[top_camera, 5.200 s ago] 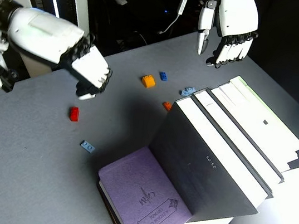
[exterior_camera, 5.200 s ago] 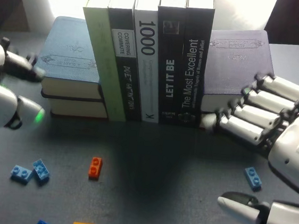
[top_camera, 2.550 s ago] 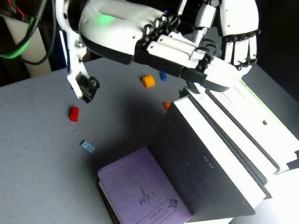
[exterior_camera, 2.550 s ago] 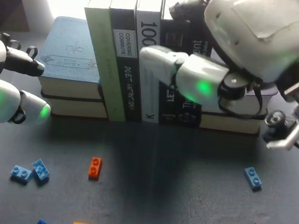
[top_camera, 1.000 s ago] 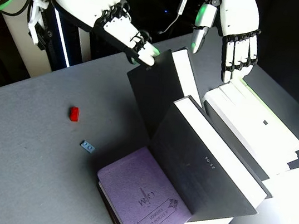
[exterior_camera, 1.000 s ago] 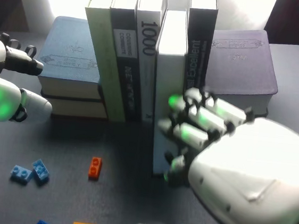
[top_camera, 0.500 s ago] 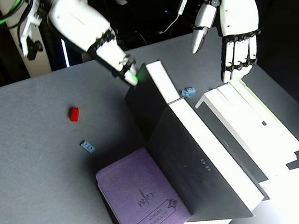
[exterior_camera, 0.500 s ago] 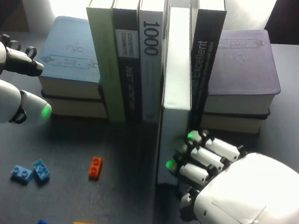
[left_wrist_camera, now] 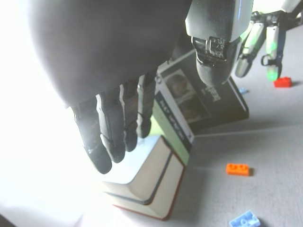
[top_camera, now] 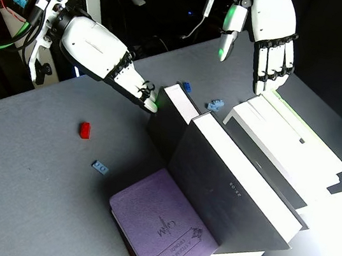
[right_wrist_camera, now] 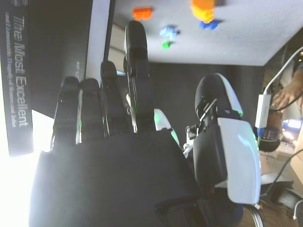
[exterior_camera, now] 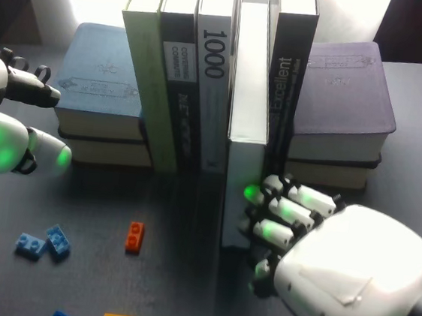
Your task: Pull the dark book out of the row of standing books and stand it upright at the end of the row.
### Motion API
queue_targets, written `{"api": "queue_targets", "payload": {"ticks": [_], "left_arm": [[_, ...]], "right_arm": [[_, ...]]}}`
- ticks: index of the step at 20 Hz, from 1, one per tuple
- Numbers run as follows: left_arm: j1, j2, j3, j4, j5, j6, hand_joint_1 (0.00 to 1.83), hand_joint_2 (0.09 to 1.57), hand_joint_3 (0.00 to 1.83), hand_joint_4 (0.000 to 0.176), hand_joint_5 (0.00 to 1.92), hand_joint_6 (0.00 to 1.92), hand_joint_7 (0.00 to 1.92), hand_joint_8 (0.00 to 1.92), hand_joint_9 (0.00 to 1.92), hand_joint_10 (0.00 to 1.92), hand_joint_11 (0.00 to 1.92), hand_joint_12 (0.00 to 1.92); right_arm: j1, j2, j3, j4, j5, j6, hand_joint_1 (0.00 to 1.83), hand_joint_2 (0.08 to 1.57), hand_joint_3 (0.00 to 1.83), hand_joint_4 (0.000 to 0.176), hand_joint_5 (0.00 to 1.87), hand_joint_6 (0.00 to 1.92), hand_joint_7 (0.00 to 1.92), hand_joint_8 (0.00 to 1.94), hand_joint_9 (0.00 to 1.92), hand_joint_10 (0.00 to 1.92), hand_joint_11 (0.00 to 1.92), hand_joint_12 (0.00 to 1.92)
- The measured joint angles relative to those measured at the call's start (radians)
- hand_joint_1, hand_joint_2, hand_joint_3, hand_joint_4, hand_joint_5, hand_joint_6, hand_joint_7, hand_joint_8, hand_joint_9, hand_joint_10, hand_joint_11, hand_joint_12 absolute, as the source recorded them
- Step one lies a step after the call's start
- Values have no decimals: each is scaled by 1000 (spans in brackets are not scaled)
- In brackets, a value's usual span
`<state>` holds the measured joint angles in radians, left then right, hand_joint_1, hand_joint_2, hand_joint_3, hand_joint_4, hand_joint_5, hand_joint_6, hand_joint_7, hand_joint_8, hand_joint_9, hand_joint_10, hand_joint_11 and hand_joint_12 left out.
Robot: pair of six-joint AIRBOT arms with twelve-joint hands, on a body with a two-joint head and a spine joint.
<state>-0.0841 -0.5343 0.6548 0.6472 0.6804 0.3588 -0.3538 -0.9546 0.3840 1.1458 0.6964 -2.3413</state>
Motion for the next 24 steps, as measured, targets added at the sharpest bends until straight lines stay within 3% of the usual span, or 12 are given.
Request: {"api": "queue_targets", "payload": {"ticks": [6, 7, 11, 13, 19, 22, 24], "left_arm": [[0, 0, 0, 0, 0, 0, 1, 1259, 1, 11, 127, 1, 164, 2, 150, 1, 0, 524], [0, 0, 0, 0, 0, 0, 20, 1260, 1, 5, 141, 4, 171, 3, 158, 4, 0, 539], [0, 0, 1, -1, 0, 0, 4, 1258, 0, 17, 141, 1, 181, 1, 168, 1, 0, 567], [-2, 0, 4, -1, 0, 0, 25, 1260, 0, 13, 150, 4, 180, 0, 167, 0, 0, 569], [-2, 0, 4, 0, 0, 0, 31, 1260, 1, 13, 172, 1, 208, 3, 191, 2, 0, 624], [-4, 0, 4, -2, 0, 0, 50, 1254, 0, 23, 191, 7, 228, 5, 210, 5, 0, 647], [-6, 0, 4, 0, 0, 0, 66, 1256, 0, 29, 219, 0, 269, 0, 266, 1, 12, 770]], "right_arm": [[-6, 30, -111, 13, 70, -2, 0, 1170, 0, 0, 816, 56, 210, 5, 19, 4, 0, 0], [0, 42, -136, 19, 79, -12, 0, 1169, 0, 0, 818, 56, 220, 9, 29, 8, 0, 0], [61, 93, -186, 57, 127, -46, 0, 1175, 2, 0, 804, 49, 208, 3, 22, 4, 0, 0], [89, 137, -189, 112, 128, -63, 0, 1177, 2, 0, 802, 47, 202, 0, 25, 5, 0, 0], [178, 283, -187, 111, 4, -30, 0, 1178, 2, 0, 766, 29, 215, 4, 55, 17, 18, 9], [210, 351, -130, 95, -105, -18, 0, 1172, 0, 0, 675, 0, 232, 10, 77, 25, 48, 29], [209, 360, -49, 96, -183, 4, 24, 1157, 0, 0, 631, 1, 347, 10, 185, 36, 1, 546]]}}
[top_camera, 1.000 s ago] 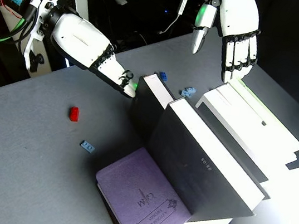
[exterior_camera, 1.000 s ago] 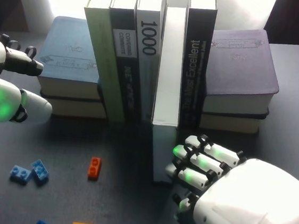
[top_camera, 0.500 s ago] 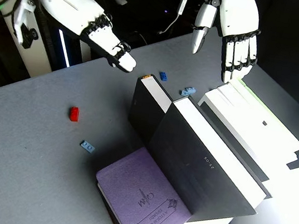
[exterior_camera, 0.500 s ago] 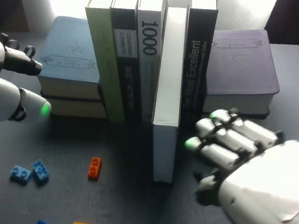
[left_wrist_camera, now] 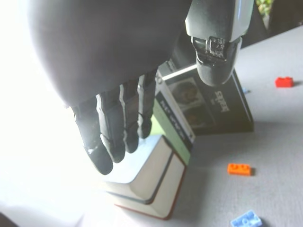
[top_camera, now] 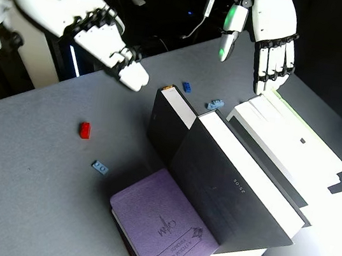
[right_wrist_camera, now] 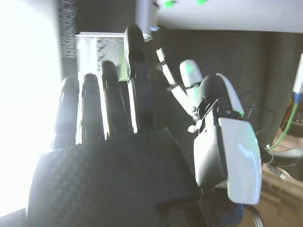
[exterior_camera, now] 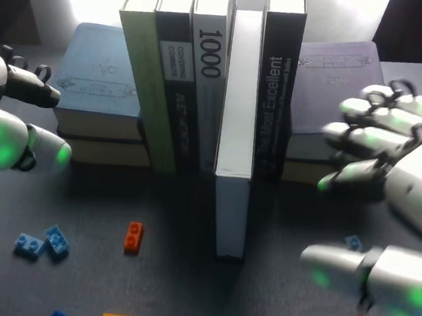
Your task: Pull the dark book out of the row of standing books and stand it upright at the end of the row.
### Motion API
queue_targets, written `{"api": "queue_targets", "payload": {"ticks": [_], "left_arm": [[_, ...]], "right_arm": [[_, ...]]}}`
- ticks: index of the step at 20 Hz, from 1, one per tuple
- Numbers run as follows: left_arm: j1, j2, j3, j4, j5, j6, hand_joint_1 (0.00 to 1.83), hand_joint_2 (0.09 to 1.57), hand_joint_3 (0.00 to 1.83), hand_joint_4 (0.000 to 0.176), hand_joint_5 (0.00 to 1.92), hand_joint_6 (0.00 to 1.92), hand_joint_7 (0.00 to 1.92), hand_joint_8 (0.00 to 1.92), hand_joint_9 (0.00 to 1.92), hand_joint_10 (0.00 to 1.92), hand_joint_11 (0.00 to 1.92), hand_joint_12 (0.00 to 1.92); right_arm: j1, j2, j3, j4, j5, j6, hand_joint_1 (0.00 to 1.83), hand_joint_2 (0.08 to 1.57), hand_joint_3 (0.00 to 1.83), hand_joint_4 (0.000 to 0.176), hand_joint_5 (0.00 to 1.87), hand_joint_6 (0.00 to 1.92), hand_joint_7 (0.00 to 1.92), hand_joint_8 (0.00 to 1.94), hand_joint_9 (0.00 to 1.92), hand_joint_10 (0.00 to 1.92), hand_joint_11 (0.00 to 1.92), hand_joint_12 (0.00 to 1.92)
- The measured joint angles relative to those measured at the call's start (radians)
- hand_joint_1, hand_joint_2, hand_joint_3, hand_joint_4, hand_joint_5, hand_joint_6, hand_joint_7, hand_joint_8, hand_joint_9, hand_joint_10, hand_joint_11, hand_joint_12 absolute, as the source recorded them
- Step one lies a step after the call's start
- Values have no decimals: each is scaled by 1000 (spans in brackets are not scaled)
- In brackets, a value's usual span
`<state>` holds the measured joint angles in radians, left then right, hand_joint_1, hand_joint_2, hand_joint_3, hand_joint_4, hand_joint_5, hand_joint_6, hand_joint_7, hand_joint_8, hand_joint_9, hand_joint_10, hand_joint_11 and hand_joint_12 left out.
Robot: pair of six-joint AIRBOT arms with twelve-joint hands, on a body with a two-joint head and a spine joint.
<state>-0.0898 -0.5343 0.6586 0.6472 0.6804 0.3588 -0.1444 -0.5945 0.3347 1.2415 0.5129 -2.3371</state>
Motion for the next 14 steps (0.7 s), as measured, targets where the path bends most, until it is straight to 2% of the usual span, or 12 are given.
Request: {"api": "queue_targets", "payload": {"ticks": [1, 2, 4, 6, 7, 8, 9, 10, 11, 12, 13, 14], "left_arm": [[0, 0, 0, -1, 0, 0, 37, 1248, 0, 37, 269, 5, 323, 4, 328, 7, 71, 796], [0, 0, 0, -1, 1, 0, 54, 1246, 0, 39, 303, 11, 360, 12, 361, 13, 106, 811], [-5, 0, 0, -2, 1, -1, 106, 1243, 0, 46, 392, 6, 489, 6, 501, 15, 206, 902], [-5, 0, 0, -2, -2, 0, 140, 1267, 1, 19, 514, 10, 656, 14, 684, 40, 258, 1128], [-5, 0, 0, -2, 2, 0, 184, 1278, 1, 0, 678, 22, 811, 28, 831, 78, 376, 1176], [-5, 0, 0, -2, 1, 0, 209, 1282, 0, 0, 776, 17, 904, 27, 910, 94, 435, 1202], [-5, 0, 0, -1, 1, 0, 200, 1310, 4, 0, 863, 25, 998, 43, 983, 133, 450, 1300], [-5, 0, 0, -1, 2, 0, 195, 1317, 2, 0, 920, 21, 1061, 40, 963, 301, 446, 1363], [-5, 0, 0, -2, 1, 0, 173, 1337, 1, 0, 998, 18, 1159, 75, 889, 717, 490, 1427], [-5, 0, 0, -2, 0, 0, 161, 1340, 1, 0, 1041, 19, 1215, 102, 847, 980, 534, 1465], [-5, 0, 0, -1, 1, 0, 177, 1334, 0, 0, 1086, 27, 1214, 247, 842, 1167, 583, 1505], [-5, 0, 0, -2, 0, 0, 154, 1341, 0, 0, 1103, 30, 1140, 480, 831, 1266, 605, 1538]], "right_arm": [[0, 0, 44, -16, -40, 37, 38, 1149, 0, 0, 626, 3, 416, 24, 254, 63, 0, 792], [-5, 0, 84, -85, -79, 112, 50, 1147, 0, 0, 628, 4, 454, 26, 290, 79, 0, 960], [-18, 0, 133, -294, -143, 268, 89, 1145, 0, 0, 645, 13, 571, 24, 408, 185, 0, 1295], [-32, -4, 152, -385, -195, 318, 121, 1152, 0, 0, 727, 107, 753, 60, 451, 756, 0, 1625], [-48, -14, 161, -393, -214, 320, 151, 1156, 1, 0, 670, 447, 790, 257, 449, 1140, 67, 1809], [-56, -19, 167, -391, -228, 321, 170, 1156, 0, 0, 611, 801, 722, 691, 466, 1391, 158, 1899], [-63, -28, 174, -388, -237, 320, 183, 1164, 2, 0, 648, 1038, 717, 1082, 531, 1571, 287, 1917], [-67, -31, 177, -389, -226, 320, 189, 1172, 4, 0, 660, 1180, 716, 1281, 559, 1704, 358, 1920], [-67, -31, 177, -391, -207, 319, 182, 1179, 5, 0, 663, 1300, 702, 1430, 561, 1815, 398, 1921], [-67, -32, 177, -390, -186, 318, 181, 1185, 5, 0, 651, 1372, 683, 1504, 555, 1864, 416, 1921], [-67, -32, 178, -390, -182, 318, 186, 1185, 4, 0, 646, 1399, 669, 1545, 549, 1896, 420, 1921], [-67, -36, 178, -390, -180, 318, 183, 1187, 4, 0, 648, 1391, 676, 1547, 564, 1892, 429, 1921]]}}
